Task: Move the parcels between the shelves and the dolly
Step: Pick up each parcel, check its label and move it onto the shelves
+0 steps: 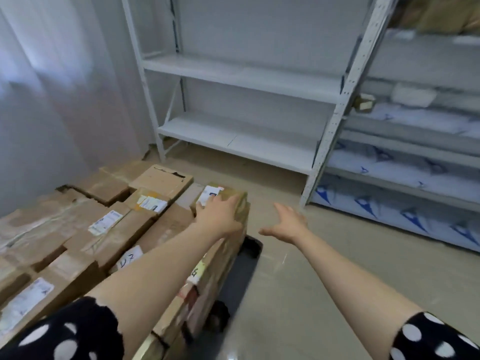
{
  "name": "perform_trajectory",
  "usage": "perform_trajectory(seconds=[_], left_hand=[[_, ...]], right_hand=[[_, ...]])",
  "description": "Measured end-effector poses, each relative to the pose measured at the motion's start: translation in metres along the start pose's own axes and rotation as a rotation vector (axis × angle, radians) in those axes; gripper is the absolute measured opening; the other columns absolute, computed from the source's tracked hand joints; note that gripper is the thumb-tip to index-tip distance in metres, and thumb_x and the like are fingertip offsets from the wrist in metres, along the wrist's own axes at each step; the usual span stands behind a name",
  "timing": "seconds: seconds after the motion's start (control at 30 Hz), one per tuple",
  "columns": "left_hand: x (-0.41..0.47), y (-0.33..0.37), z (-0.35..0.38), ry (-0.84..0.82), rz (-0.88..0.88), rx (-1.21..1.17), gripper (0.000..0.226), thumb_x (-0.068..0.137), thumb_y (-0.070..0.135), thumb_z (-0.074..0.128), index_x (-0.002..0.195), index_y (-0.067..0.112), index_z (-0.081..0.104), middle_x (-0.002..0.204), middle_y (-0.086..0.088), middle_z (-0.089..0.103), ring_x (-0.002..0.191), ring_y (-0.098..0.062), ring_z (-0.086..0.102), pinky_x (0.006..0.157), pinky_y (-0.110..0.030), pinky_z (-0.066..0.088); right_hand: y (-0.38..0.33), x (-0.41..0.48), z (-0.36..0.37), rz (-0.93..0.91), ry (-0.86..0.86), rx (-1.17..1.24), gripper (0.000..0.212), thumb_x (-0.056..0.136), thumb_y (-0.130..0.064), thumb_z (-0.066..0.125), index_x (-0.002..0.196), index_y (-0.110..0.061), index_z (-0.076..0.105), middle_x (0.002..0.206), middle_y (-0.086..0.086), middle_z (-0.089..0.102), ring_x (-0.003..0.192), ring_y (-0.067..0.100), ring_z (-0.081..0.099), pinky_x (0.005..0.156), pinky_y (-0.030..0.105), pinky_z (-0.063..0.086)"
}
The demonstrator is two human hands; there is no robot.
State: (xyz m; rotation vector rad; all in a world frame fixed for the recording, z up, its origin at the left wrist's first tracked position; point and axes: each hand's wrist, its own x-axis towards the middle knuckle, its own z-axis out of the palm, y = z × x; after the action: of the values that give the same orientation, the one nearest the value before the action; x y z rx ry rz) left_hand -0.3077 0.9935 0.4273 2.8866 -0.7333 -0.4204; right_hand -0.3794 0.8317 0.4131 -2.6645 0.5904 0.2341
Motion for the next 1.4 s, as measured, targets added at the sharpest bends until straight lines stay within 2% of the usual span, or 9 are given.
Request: perform_trajectory(seconds=[0.2,0.37,0.5,0.73,0.87,0.97,1.17,1.33,1.4], left_hand=[[0.026,0.143,-0.012,-0.007,0.225,0.076,0.085,0.080,0.037,0.061,0.151,0.035,0.014,0.152,-0.011,0.027,0.142,-0.029,0.022,0.114,-0.053,0.018],[0.053,0.239,-0.033,0.045,0.396,0.081,0.085,0.082,0.037,0.062,0.151,0.034,0.014,0.153,-0.010,0.028,0.143,-0.027,0.021,0.116,-0.053,0.014],[0.101,0.289,-0.051,0.098,0.480,0.094,0.083,0.080,0.038,0.062,0.150,0.035,0.017,0.140,-0.008,0.040,0.134,-0.028,0.033,0.112,-0.052,0.024],[0.216,0.351,-0.086,0.129,0.578,0.097,0.088,0.080,0.035,0.065,0.151,0.031,0.014,0.144,-0.010,0.037,0.133,-0.031,0.034,0.109,-0.049,0.032],[0.294,0.384,-0.110,0.112,0.603,0.098,0.088,0.083,0.030,0.065,0.153,0.028,0.012,0.150,-0.011,0.029,0.137,-0.031,0.030,0.109,-0.044,0.035],[0.352,0.417,-0.121,0.115,0.628,0.073,0.085,0.084,0.025,0.063,0.153,0.026,0.013,0.145,-0.010,0.035,0.129,-0.030,0.040,0.102,-0.041,0.044],[0.457,0.492,-0.116,0.094,0.631,0.111,0.083,0.085,0.021,0.062,0.152,0.025,0.014,0.144,-0.011,0.037,0.129,-0.030,0.040,0.102,-0.039,0.043],[0.550,0.559,-0.102,0.113,0.572,0.105,0.079,0.083,0.023,0.065,0.150,0.019,0.023,0.140,-0.012,0.041,0.125,-0.030,0.044,0.100,-0.037,0.043],[0.585,0.586,-0.097,0.119,0.535,0.093,0.071,0.083,0.023,0.066,0.145,0.016,0.032,0.135,-0.012,0.047,0.121,-0.029,0.048,0.098,-0.036,0.043]], right_hand=[[0.112,-0.027,-0.063,0.183,0.132,0.118,0.091,0.075,-0.054,0.070,0.148,-0.021,0.026,0.152,0.006,0.032,0.139,0.025,0.030,0.112,0.039,0.029],[0.176,-0.028,-0.124,0.261,0.253,0.235,0.092,0.078,-0.045,0.072,0.150,-0.016,0.022,0.154,0.007,0.027,0.142,0.027,0.025,0.113,0.041,0.028],[0.214,-0.003,-0.165,0.285,0.336,0.299,0.094,0.079,-0.042,0.073,0.151,-0.015,0.018,0.155,0.007,0.023,0.141,0.026,0.027,0.112,0.042,0.031],[0.260,0.086,-0.228,0.300,0.394,0.352,0.087,0.085,-0.041,0.067,0.151,-0.015,0.017,0.156,0.006,0.022,0.141,0.023,0.026,0.111,0.038,0.032],[0.276,0.149,-0.271,0.299,0.411,0.383,0.083,0.088,-0.038,0.064,0.152,-0.015,0.017,0.157,0.006,0.020,0.141,0.022,0.027,0.111,0.035,0.029],[0.304,0.188,-0.296,0.302,0.430,0.397,0.081,0.088,-0.037,0.064,0.152,-0.016,0.019,0.156,0.005,0.021,0.141,0.021,0.028,0.110,0.034,0.030],[0.386,0.266,-0.328,0.343,0.382,0.436,0.079,0.087,-0.035,0.066,0.151,-0.021,0.021,0.154,0.005,0.029,0.139,0.021,0.033,0.109,0.036,0.034],[0.465,0.355,-0.360,0.262,0.335,0.462,0.073,0.090,-0.027,0.064,0.150,-0.020,0.025,0.154,0.006,0.030,0.140,0.020,0.032,0.112,0.036,0.032],[0.499,0.393,-0.378,0.227,0.309,0.435,0.067,0.091,-0.024,0.062,0.149,-0.018,0.029,0.153,0.006,0.032,0.139,0.021,0.033,0.112,0.035,0.033]])
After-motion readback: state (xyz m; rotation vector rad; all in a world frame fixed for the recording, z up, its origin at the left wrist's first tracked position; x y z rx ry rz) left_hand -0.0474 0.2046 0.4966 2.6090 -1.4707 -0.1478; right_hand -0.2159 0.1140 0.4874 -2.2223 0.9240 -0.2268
